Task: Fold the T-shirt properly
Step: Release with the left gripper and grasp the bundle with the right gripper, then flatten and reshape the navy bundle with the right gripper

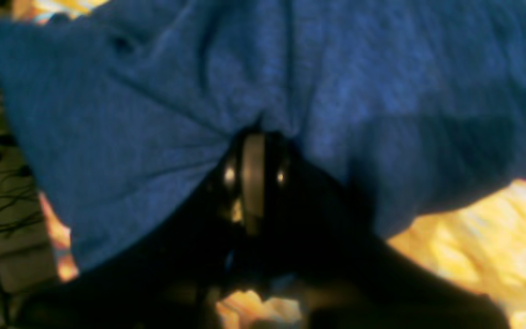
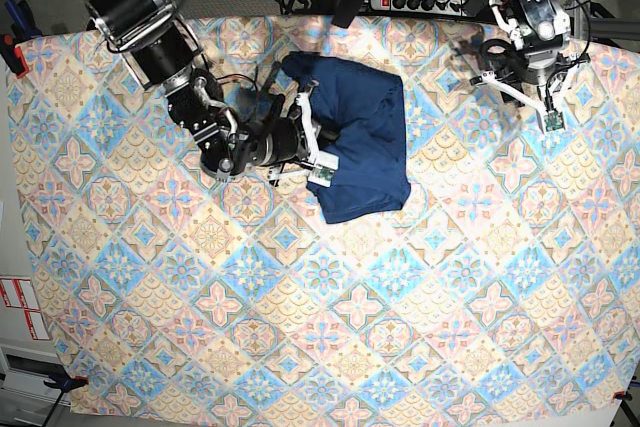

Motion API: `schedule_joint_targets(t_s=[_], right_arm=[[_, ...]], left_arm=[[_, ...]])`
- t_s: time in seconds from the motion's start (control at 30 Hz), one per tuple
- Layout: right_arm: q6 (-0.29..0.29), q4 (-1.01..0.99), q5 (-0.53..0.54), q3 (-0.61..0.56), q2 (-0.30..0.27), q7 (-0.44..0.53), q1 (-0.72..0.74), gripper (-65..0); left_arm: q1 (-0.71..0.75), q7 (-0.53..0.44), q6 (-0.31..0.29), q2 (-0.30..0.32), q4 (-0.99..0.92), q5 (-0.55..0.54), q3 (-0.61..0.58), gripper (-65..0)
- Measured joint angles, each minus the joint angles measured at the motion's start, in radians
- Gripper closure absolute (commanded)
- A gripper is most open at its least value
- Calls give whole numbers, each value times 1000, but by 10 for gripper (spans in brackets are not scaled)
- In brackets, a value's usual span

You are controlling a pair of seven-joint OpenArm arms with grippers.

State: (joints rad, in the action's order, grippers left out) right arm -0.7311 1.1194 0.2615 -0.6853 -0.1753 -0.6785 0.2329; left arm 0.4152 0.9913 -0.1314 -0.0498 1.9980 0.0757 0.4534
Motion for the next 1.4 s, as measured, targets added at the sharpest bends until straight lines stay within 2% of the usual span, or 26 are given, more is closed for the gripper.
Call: schedule_joint_targets(t_s=[0.13,0.27,0.4,0.57,0.73,0.9,1.1,1.23,1.4], right_arm=[[11,47,-26,-4,9,-52,-6,-28],[30,151,-66,-8,9,-159,-21,-28],[36,219,-86,-6,50,-236,-54,-29],[36,220,-79,-18,126,-239,-51,-29],[36,220,-91,-93,145,-248,-48,-29],[36,137,-79,-151,192,-227,-43,-29],[36,253,-95,-145,169,-255,-53,-28],[36,365,-74,-147,169,-228,-44,-28],[35,425,-82,-151,149,-251,-90,-28]], left_arm=[[-9,-2,0,0,-16,0,-5,-226],[-8,0,-4,-3,-29,-6,-29,-226],[-14,1,-1,-1,-46,-2,-29,-226],[-28,0,0,-6,-51,-2,-29,-226],[-27,1,3,-19,-51,3,-54,-226],[-28,0,-3,-20,-51,-5,-122,-226],[-27,0,0,-19,-57,2,-131,-226],[-27,-1,0,-19,-57,1,-129,-226],[-27,-1,0,-20,-57,0,-127,-226]])
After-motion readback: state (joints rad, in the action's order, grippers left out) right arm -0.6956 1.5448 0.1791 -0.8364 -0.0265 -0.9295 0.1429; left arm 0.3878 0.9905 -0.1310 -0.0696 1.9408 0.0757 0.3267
